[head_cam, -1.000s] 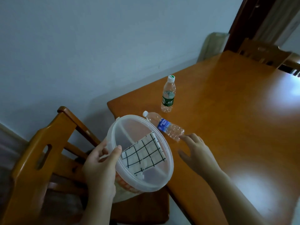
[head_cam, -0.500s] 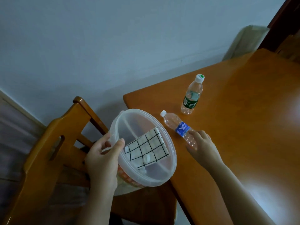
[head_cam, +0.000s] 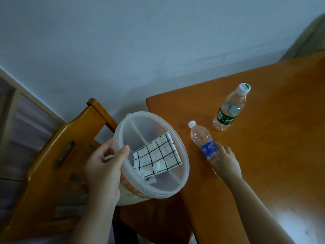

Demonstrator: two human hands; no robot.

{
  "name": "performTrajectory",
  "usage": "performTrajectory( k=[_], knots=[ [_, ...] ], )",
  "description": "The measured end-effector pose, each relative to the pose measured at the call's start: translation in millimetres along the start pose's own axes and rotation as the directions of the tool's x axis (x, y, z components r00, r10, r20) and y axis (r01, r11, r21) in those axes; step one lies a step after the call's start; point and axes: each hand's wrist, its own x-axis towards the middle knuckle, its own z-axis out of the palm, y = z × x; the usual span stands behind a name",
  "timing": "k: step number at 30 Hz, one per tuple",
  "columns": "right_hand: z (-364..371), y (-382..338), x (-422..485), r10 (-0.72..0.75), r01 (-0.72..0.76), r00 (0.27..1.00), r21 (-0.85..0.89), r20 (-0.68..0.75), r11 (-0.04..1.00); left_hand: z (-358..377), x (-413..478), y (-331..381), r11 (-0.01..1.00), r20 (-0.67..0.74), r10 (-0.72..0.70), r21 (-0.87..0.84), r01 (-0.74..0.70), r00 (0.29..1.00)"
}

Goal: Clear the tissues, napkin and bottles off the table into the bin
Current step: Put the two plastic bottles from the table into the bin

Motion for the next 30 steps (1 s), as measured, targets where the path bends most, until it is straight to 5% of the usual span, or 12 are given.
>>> performTrajectory(
  k=[9, 17, 22, 30],
  knots=[
    [-1.2, 6.0, -13.0, 0.038, -0.032, 0.999, 0.201, -0.029, 0.979, 1.9, -5.8, 1.3, 1.000, 0.018, -0.029, 0.004, 0.029, 0.999],
    [-51.4, -24.2, -47.1, -0.065, 0.151, 0.970, 0.375, -0.233, 0.915, 1.9, -8.4, 6.6, 0.999, 0.118, -0.026, 0.023, 0.023, 0.993],
    [-86.2, -47.4, -71.8, -0.229, 0.283, 0.949, 0.263, -0.216, 0.923, 3.3, -4.1, 16.9, 1.000, 0.167, -0.019, -0.003, 0.020, 0.986],
    [-96.6, -75.8, -76.5, -0.397, 0.398, 0.917, -0.060, 0.029, 0.915, 4.7, -6.0, 24.6, 0.999, 0.276, 0.028, -0.026, -0.021, 0.961]
  ],
)
